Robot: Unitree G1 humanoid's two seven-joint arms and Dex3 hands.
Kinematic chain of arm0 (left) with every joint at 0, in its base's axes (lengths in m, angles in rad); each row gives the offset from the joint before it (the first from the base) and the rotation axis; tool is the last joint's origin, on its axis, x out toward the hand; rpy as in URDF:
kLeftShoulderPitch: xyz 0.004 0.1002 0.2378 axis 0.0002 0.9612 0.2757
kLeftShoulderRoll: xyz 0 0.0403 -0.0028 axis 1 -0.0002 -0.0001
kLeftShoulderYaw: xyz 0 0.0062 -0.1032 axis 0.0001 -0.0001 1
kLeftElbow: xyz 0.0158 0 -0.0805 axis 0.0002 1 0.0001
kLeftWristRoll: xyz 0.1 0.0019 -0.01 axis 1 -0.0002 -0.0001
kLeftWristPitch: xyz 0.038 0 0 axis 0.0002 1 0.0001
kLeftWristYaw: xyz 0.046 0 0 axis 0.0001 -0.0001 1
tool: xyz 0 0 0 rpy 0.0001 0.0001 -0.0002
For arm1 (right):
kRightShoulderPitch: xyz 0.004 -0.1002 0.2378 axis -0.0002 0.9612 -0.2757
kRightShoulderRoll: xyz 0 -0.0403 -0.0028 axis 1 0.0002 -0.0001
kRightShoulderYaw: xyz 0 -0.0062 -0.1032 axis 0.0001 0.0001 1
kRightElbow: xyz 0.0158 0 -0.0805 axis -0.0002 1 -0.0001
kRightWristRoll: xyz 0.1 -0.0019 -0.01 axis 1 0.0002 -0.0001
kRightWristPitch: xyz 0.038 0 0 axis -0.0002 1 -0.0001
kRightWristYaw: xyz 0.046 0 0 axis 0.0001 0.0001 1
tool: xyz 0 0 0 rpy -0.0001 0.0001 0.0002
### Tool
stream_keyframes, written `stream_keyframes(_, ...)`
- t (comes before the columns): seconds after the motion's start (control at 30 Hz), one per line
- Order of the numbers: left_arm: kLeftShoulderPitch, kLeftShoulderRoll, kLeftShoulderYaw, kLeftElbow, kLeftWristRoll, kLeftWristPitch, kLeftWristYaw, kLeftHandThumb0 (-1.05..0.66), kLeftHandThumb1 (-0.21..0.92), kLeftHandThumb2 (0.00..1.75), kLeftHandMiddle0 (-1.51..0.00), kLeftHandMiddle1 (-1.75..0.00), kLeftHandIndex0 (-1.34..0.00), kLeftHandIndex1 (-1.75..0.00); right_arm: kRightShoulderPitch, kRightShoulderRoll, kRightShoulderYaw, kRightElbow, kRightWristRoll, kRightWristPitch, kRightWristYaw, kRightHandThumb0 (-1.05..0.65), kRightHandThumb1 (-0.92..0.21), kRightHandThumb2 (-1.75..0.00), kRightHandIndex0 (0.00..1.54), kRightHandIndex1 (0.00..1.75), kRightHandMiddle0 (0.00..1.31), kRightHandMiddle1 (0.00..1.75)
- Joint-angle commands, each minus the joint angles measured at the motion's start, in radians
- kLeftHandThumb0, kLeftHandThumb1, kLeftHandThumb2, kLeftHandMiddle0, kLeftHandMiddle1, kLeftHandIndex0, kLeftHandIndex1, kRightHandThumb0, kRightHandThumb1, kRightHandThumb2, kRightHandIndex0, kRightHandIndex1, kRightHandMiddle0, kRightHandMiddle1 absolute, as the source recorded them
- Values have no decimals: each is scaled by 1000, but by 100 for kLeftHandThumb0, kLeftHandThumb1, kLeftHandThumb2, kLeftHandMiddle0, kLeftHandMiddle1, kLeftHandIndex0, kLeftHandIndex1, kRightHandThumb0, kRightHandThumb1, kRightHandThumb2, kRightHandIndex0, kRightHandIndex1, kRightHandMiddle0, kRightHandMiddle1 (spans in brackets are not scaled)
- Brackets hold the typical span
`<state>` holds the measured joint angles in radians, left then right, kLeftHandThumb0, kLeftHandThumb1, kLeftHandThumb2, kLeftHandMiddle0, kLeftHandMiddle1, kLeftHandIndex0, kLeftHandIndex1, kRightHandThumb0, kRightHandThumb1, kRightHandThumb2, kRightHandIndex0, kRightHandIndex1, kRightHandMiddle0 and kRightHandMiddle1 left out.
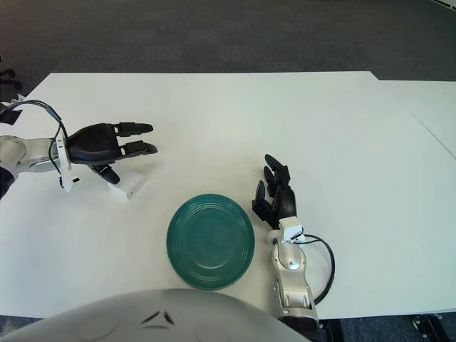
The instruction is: Put the charger into the plate.
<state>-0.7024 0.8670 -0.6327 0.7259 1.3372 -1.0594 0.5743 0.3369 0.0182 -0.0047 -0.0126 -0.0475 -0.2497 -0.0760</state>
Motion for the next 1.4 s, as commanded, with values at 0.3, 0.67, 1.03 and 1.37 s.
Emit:
stream_keyframes(0.3,-12,24,-44,31,-38,0,-25,-105,92,36,-18,0,0,-64,98,-1,-12,51,18,100,19,-72,-92,-84,28,1,0,60)
stream_keyframes(0.67,37,42,-23,19,-186,-45,-202,-105,92,34,-21,-1,0,-71,117,-6,-21,28,23,110,29,-72,-92,-84,28,1,0,60)
stream_keyframes(1.03,134,67,56,-62,-464,-27,-523,-105,92,48,-23,-1,0,-72,114,-8,-22,34,27,113,27,-69,-92,-83,27,0,0,60)
stream_keyframes(1.37,197,67,109,-137,-572,35,-706,-105,92,49,-22,0,0,-74,116,-10,-20,29,29,115,34,-72,-92,-82,27,0,0,59)
